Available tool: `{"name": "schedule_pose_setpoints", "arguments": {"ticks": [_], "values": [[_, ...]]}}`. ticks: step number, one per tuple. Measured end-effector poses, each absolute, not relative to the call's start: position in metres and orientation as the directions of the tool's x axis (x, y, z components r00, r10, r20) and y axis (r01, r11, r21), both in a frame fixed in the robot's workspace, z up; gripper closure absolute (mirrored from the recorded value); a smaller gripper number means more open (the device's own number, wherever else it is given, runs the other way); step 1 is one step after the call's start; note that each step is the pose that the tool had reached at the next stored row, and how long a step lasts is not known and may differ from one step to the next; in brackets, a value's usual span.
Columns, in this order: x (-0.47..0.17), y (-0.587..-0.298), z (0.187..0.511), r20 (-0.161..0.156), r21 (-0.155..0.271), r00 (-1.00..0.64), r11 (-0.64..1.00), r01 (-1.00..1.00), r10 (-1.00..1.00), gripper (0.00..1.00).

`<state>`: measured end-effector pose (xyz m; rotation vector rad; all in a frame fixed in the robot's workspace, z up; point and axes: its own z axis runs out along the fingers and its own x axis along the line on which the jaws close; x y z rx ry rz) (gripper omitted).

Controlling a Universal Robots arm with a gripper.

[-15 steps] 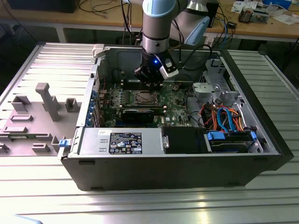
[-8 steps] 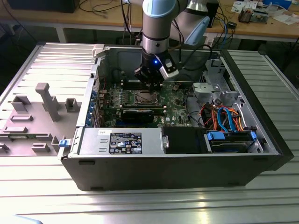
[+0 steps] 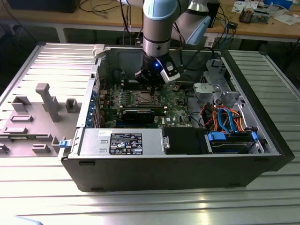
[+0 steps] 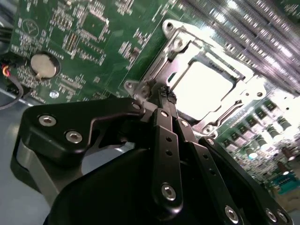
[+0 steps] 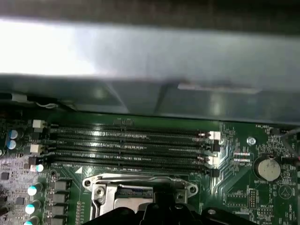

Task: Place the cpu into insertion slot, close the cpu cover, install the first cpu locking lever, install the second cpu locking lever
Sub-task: 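Install the second cpu locking lever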

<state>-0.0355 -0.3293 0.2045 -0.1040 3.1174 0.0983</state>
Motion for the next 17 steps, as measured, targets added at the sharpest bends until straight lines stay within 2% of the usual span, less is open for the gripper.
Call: {"name": "schedule_pose_setpoints", "arguments": {"ticks": [7, 15, 17], "values": [[-0.036, -0.340, 0.205, -0.023, 0.062, -0.998, 0.996, -0.067, -0.066, 0.89], [-0.035, -0.340, 0.231, -0.023, 0.059, -0.998, 0.996, -0.067, -0.066, 0.89], [-0.035, -0.340, 0.232, -0.022, 0.046, -0.998, 0.997, -0.067, -0.066, 0.89]]}}
